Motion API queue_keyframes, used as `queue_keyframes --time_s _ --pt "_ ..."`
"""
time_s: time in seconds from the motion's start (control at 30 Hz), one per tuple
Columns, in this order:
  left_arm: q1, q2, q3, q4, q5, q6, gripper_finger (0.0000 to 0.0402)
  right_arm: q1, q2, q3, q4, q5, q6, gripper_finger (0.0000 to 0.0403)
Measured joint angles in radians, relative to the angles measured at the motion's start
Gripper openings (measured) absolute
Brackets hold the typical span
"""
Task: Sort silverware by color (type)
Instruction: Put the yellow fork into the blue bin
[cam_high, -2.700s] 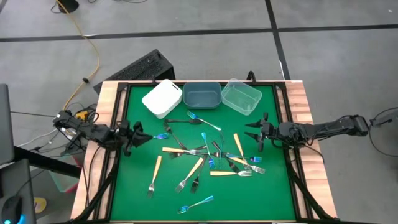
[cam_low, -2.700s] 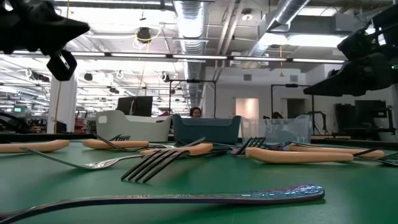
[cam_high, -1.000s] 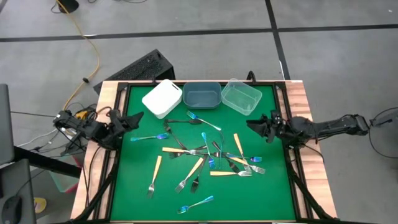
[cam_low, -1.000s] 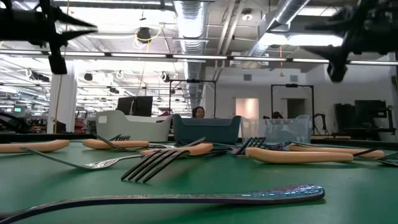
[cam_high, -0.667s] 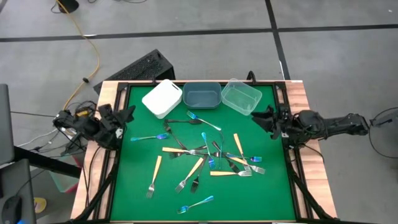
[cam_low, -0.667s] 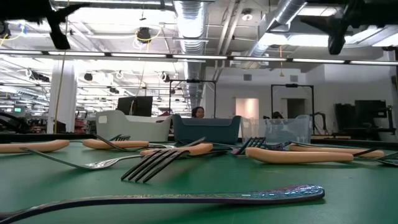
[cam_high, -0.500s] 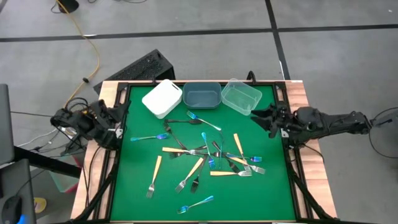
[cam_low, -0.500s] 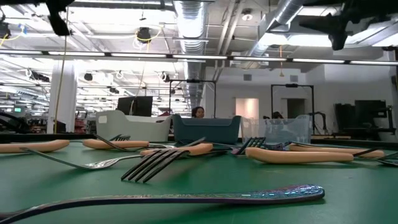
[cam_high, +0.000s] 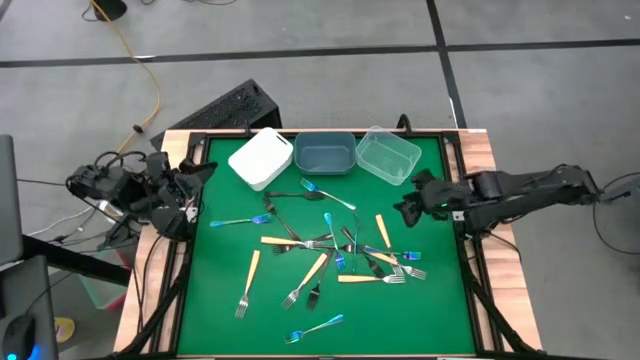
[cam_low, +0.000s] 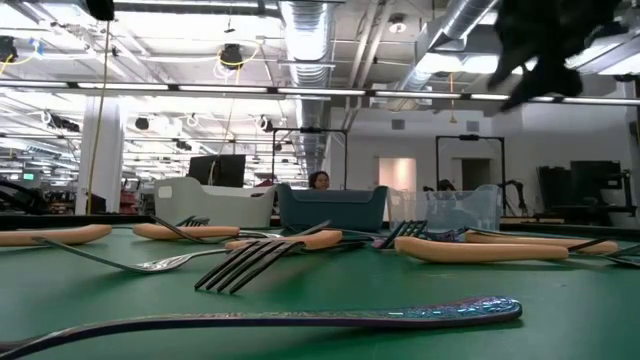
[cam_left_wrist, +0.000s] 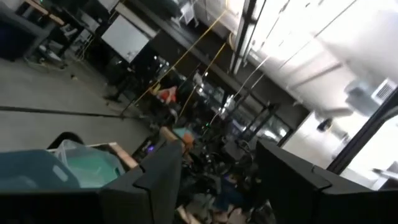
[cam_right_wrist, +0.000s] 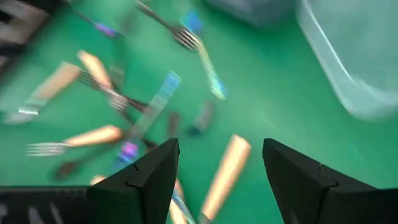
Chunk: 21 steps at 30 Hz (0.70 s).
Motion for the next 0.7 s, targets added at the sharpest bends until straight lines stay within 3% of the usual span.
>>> queue_keyframes --time_s 0.2,0.7 --pt "0.000 0.041 0.058 -0.087 -0.006 -0.001 0.0197 0.003 0.183 0.004 -0.074 -0.099 0.145 0.0245" --pt "0.000 0.044 0.059 -0.159 -0.008 -0.050 0.0197 0.050 0.514 0.005 0.063 -0.177 0.208 0.0244"
